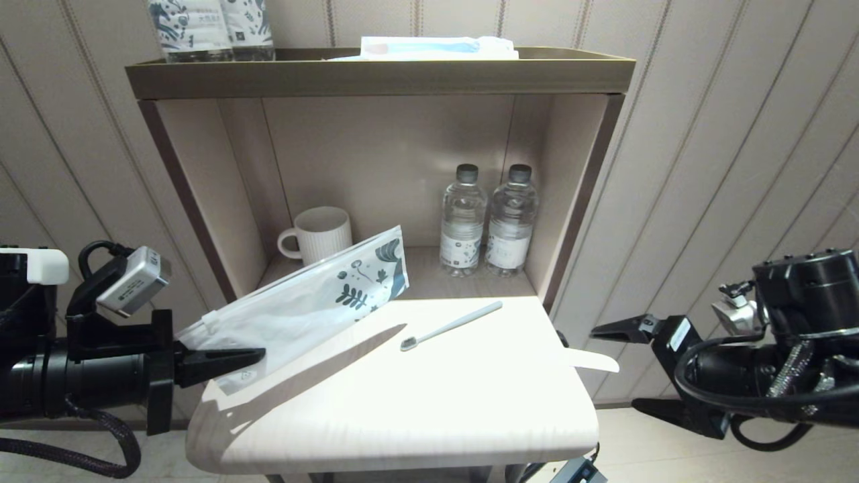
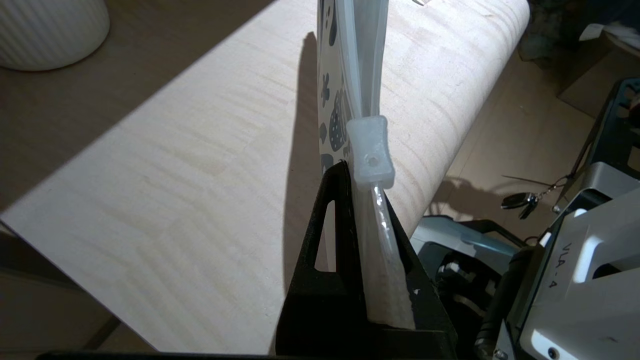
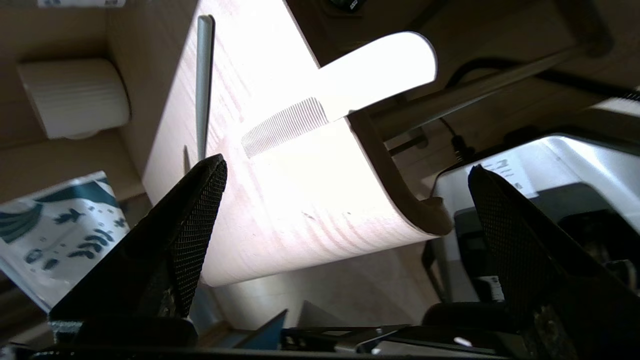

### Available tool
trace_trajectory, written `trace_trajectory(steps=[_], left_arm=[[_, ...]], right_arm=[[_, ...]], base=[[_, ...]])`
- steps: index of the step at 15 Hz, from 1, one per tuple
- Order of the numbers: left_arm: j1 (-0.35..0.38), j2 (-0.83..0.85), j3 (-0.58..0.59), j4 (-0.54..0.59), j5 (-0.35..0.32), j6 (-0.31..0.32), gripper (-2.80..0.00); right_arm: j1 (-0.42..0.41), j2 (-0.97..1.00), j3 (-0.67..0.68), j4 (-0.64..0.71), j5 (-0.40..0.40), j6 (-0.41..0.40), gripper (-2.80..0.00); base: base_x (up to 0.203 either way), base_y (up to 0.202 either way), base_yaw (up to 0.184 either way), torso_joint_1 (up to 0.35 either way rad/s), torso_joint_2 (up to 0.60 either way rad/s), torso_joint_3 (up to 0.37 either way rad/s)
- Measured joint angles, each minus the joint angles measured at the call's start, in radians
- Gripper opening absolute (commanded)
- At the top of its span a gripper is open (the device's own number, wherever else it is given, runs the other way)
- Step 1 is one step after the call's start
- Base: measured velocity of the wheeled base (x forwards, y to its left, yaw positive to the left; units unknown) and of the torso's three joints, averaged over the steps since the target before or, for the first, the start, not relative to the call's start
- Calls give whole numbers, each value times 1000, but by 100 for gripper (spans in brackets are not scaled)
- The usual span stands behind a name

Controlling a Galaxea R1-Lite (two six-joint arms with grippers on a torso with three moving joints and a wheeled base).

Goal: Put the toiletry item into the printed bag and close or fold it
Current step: Pick up the comb

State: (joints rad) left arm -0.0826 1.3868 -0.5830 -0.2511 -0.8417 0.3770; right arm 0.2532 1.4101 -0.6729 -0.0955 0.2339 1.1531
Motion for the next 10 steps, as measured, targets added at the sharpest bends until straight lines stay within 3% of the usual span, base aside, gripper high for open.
trace_trajectory(steps=[2, 10], left_arm=[[0, 0, -1, 0, 0, 0, -280], [-7, 8, 0, 0, -2, 1, -280]], right_arm=[[-18, 22, -7, 3, 21, 47, 0], [17, 86, -31, -6, 22, 43, 0]], base=[[0, 0, 0, 0, 0, 0], [0, 0, 0, 0, 0, 0]])
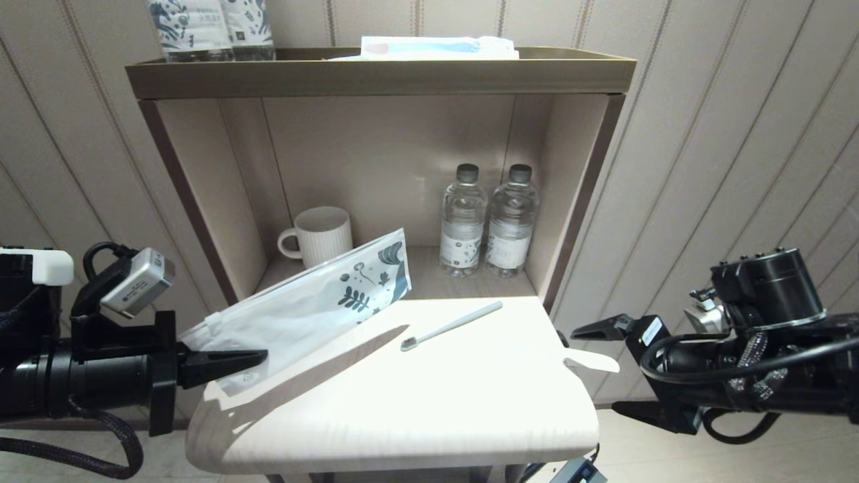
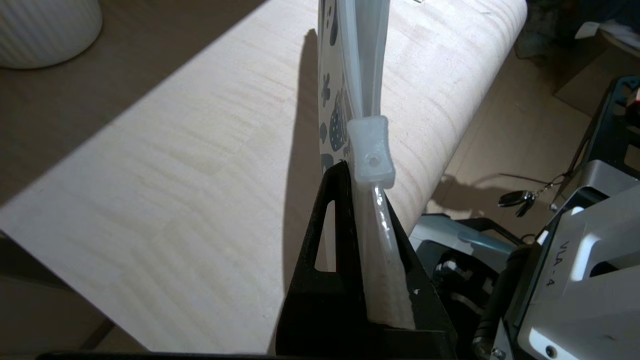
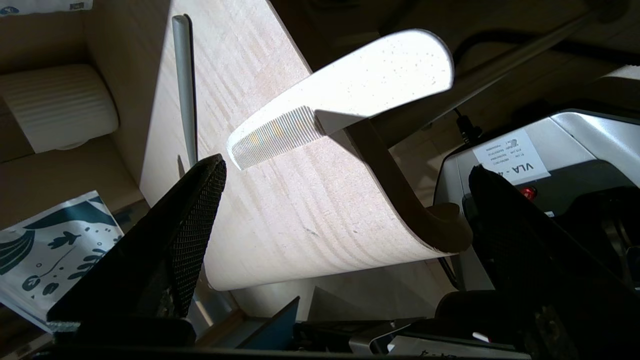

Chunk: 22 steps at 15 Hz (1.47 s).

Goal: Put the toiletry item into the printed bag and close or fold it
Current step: Pick up the comb

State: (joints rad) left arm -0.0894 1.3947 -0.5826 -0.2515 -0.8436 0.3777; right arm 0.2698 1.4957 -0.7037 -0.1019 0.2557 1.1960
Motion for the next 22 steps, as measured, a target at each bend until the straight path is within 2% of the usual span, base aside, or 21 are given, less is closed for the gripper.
trace_trajectory(steps=[3, 11, 14, 17, 22], left_arm=[[-4, 8, 0, 0, 0, 2, -280], [-5, 19, 0, -1, 0, 11, -280], [-5, 20, 1, -1, 0, 10, -280], [-5, 21, 1, -3, -2, 10, -280], [-4, 23, 1, -2, -1, 10, -280]], right_arm=[[1, 29, -6, -7, 0, 0, 0], [-8, 87, 57, -194, -8, 0, 0], [-4, 86, 123, -334, -14, 3, 0], [6, 89, 198, -474, -82, 6, 0], [39, 107, 279, -653, -120, 9, 0]], base=[[0, 0, 0, 0, 0, 0], [0, 0, 0, 0, 0, 0], [0, 0, 0, 0, 0, 0], [0, 0, 0, 0, 0, 0], [0, 0, 0, 0, 0, 0]])
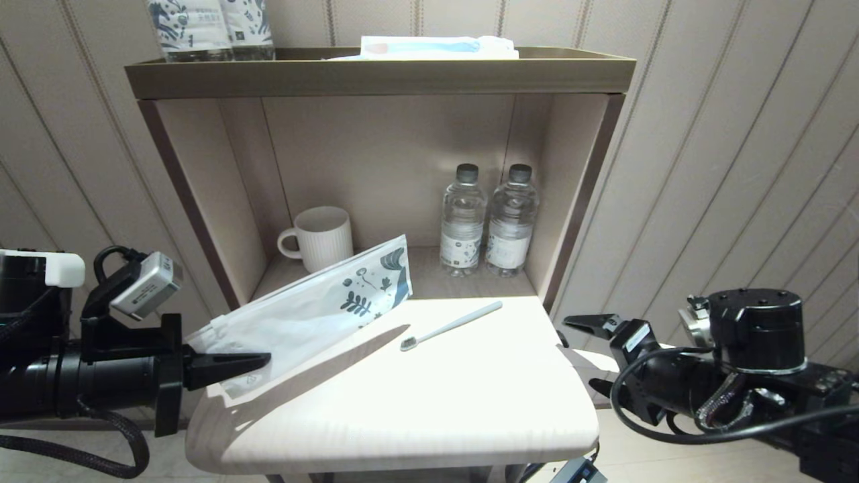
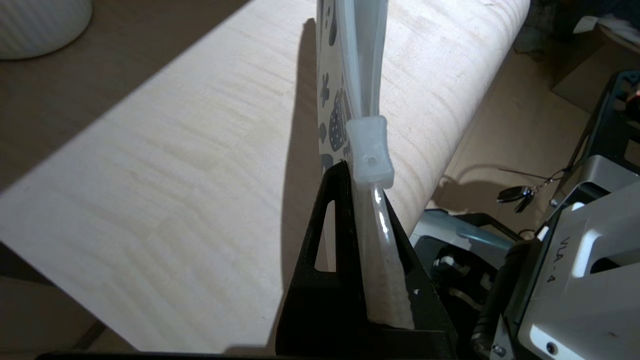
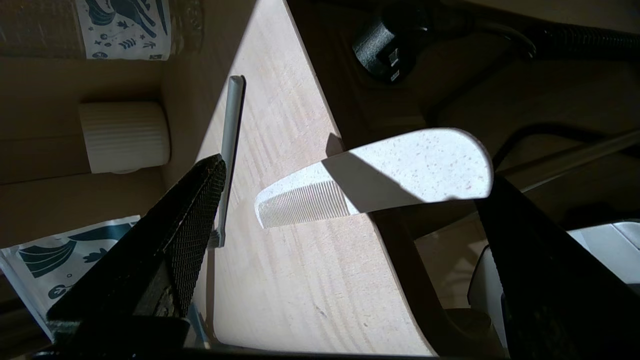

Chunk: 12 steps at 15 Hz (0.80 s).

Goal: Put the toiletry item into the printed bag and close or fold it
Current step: Pick up the comb

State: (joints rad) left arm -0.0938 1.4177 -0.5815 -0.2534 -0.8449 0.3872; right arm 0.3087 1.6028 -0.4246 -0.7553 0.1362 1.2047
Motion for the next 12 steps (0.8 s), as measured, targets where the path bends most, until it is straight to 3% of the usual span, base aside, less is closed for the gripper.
trace_trajectory(steps=[10, 12], left_arm=[[-2, 29, 5, -45, 0, 0, -280], [-2, 32, 9, -46, 0, 0, -280]], right_arm=[[6, 121, 142, -319, 3, -40, 0], [6, 127, 147, -328, 4, -49, 0]], base=[[0, 0, 0, 0, 0, 0], [0, 0, 0, 0, 0, 0]])
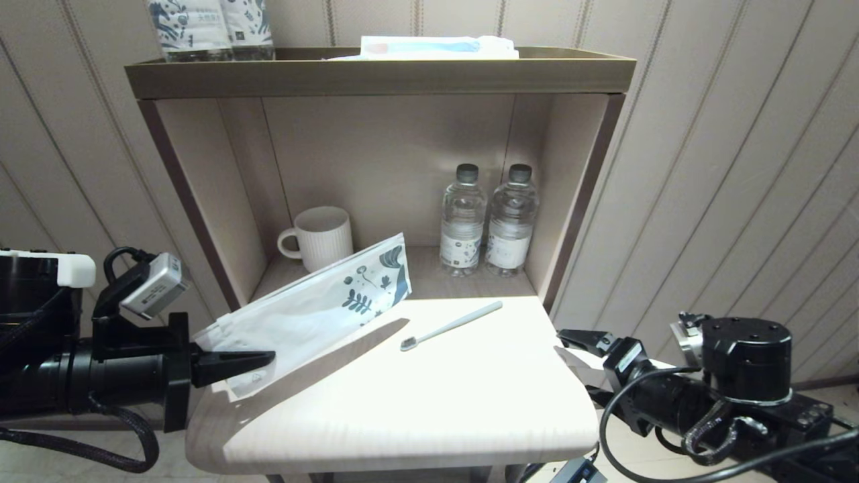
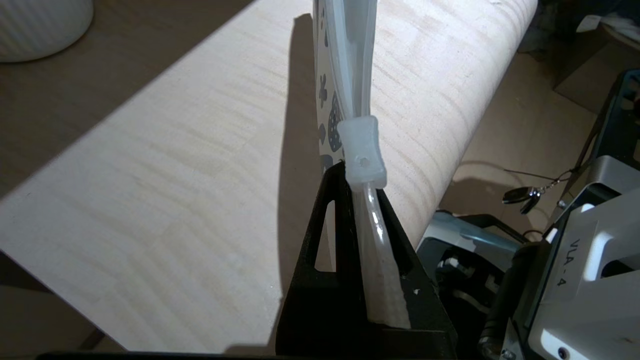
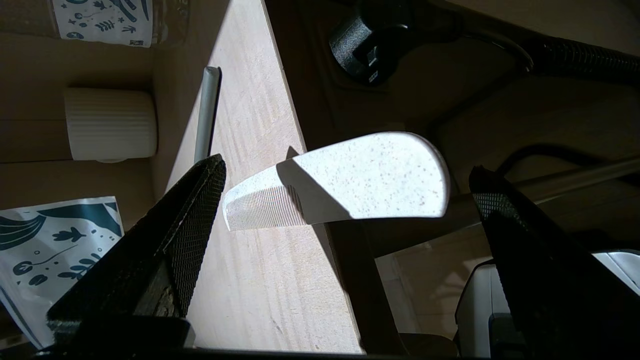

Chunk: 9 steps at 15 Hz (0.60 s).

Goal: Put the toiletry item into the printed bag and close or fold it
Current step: Pick up the comb

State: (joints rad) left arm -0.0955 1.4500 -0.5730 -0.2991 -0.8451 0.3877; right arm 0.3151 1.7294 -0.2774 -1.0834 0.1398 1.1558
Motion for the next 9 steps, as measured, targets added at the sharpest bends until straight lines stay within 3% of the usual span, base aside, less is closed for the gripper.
trace_trajectory(steps=[9], left_arm=[[-3, 3, 7, 0, 0, 6, -280]], right_arm=[[-9, -47, 0, 7, 0, -4, 0]], base=[[0, 0, 0, 0, 0, 0]])
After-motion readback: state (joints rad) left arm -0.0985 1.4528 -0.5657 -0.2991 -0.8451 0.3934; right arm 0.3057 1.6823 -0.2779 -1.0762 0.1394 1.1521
